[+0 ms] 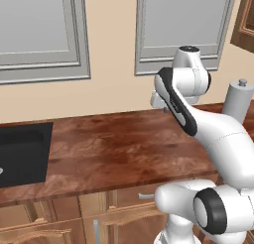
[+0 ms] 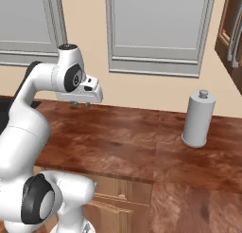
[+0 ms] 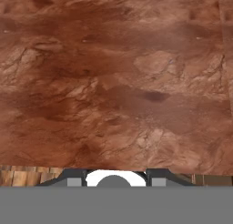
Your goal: Navigate to the coffee machine.
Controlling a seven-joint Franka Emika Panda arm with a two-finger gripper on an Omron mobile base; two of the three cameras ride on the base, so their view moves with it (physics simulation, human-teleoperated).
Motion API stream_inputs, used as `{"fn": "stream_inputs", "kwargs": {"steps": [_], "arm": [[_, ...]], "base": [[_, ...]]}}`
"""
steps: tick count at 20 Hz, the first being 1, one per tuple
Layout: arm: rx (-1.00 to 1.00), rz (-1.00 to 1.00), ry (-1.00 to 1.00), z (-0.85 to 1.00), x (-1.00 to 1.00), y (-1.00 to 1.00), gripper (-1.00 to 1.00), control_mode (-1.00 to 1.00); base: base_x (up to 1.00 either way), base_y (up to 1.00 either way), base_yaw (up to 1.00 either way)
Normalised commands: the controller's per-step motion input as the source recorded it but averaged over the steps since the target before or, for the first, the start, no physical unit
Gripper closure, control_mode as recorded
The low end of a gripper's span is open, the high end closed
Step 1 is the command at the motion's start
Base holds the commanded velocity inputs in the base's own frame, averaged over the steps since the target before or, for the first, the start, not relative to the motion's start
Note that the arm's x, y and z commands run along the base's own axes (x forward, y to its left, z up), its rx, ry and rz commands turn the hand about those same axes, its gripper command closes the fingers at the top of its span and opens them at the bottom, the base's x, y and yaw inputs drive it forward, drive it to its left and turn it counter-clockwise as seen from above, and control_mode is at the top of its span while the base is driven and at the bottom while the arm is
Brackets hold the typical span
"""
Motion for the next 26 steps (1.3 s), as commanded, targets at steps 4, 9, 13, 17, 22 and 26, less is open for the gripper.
{"fn": "stream_inputs", "kwargs": {"steps": [4, 9, 13, 17, 22, 26], "arm": [[0.0, 0.0, 0.0, 0.0, 0.0, 0.0, -1.0, 1.0], [0.0, 0.0, 0.0, 0.0, 0.0, 0.0, -1.0, 1.0], [0.0, 0.0, 0.0, 0.0, 0.0, 0.0, -1.0, 1.0], [0.0, 0.0, 0.0, 0.0, 0.0, 0.0, -1.0, 1.0], [0.0, 0.0, 0.0, 0.0, 0.0, 0.0, -1.0, 1.0], [0.0, 0.0, 0.0, 0.0, 0.0, 0.0, -1.0, 1.0]], "base": [[0.0, 0.0, 0.0], [0.0, 0.0, 0.0], [-0.13, 0.08, 0.0], [-0.74, 0.75, 0.15], [-0.89, 0.95, 0.31], [-0.39, 0.94, 0.26]]}}
